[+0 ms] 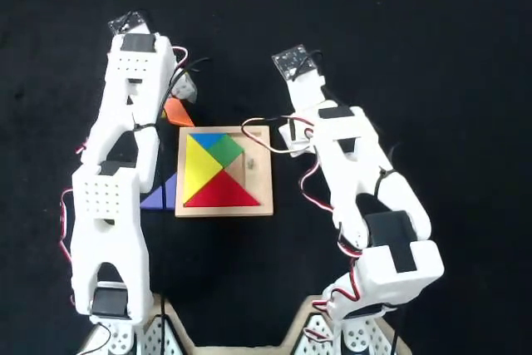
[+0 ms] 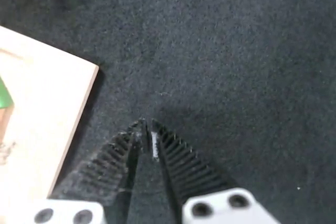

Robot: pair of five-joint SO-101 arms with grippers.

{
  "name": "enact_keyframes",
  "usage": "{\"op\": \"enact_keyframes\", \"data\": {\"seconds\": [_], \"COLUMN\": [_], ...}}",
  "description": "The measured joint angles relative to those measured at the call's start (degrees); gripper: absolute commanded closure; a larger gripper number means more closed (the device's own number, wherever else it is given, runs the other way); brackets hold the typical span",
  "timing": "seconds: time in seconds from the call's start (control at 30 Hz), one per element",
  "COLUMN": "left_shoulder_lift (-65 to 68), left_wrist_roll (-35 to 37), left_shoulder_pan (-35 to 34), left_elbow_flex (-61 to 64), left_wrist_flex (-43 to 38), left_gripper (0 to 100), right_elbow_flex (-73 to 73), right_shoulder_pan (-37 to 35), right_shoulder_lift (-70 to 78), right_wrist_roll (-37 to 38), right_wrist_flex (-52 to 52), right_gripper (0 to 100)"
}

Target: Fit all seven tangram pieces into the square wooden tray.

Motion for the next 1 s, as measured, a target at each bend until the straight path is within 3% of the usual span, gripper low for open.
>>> {"op": "enact_keyframes", "data": {"seconds": [0.2, 0.47, 0.67, 1.0], "left_shoulder_lift": [1.2, 5.5, 6.1, 6.1], "left_wrist_roll": [-0.1, -5.4, -7.6, -10.8], "left_shoulder_pan": [-2.4, -2.4, -2.3, -2.2], "left_elbow_flex": [-0.6, -0.5, -0.5, -0.9], "left_wrist_flex": [1.0, -3.9, -5.3, -5.0], "left_gripper": [77, 77, 97, 97], "right_elbow_flex": [0.0, 0.0, 0.0, 0.0], "right_shoulder_pan": [0.0, 0.0, 0.0, 0.0], "right_shoulder_lift": [0.0, 0.0, 0.0, 0.0], "right_wrist_roll": [0.0, 0.0, 0.0, 0.0], "right_wrist_flex": [0.0, 0.0, 0.0, 0.0], "right_gripper": [98.7, 98.7, 98.7, 98.7]}}
